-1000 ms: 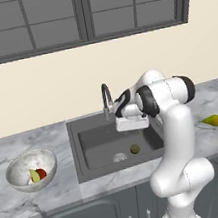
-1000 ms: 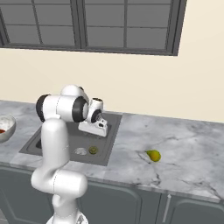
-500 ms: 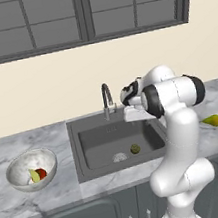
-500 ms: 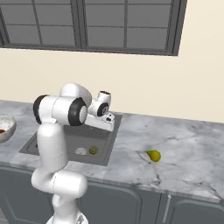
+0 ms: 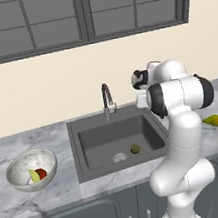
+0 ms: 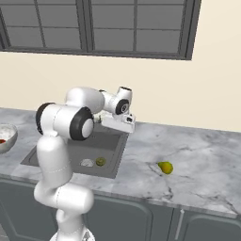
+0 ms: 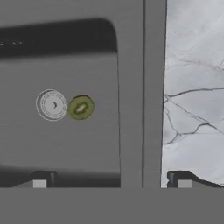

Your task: There is a mixed pile of frozen fruits and vegetables on the counter. Locate all the frozen vegetables and place the items in a bowl on the counter. Take all the frozen fruits and defrost them in a running sink.

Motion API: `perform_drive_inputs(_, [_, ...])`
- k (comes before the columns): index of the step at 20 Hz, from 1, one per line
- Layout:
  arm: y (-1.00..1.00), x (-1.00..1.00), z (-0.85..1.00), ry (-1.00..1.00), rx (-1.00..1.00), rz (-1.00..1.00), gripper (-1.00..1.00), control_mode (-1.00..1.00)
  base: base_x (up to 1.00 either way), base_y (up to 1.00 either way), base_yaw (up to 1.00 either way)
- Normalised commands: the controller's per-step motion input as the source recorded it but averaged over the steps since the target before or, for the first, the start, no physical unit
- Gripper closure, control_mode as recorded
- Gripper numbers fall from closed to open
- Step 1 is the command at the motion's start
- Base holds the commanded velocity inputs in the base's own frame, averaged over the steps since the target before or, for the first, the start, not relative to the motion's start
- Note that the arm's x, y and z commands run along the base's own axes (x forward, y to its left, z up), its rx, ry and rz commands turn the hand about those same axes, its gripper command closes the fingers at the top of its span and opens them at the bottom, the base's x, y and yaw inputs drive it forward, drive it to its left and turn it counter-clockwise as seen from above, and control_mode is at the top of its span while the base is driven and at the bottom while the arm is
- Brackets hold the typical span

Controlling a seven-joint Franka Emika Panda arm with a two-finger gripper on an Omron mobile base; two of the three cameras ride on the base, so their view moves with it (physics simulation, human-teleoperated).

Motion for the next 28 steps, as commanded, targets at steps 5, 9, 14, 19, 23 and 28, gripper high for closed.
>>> perform_drive_inputs(5, [-0.69,-0.28,0.5,0.03,0.0,0.0,-1.0,-1.0,0.0,0.0,0.0])
perform_drive_inputs(9, [-0.68,-0.54,0.12,-0.01,0.0,0.0,-1.0,-1.0,0.0,0.0,0.0])
perform_drive_inputs(14, [-0.63,-0.78,0.0,-0.08,0.0,0.0,-1.0,-1.0,0.0,0.0,0.0])
perform_drive_inputs(19, [-0.72,-0.4,0.0,-0.02,0.0,0.0,-1.0,-1.0,0.0,0.0,0.0])
perform_drive_inputs(23, [-0.63,-0.19,0.0,0.0,-0.02,0.0,-1.0,-1.0,0.0,0.0,0.0])
perform_drive_inputs(28, [-0.52,-0.13,-0.06,0.0,0.0,0.01,-1.0,-1.0,0.0,0.0,0.0])
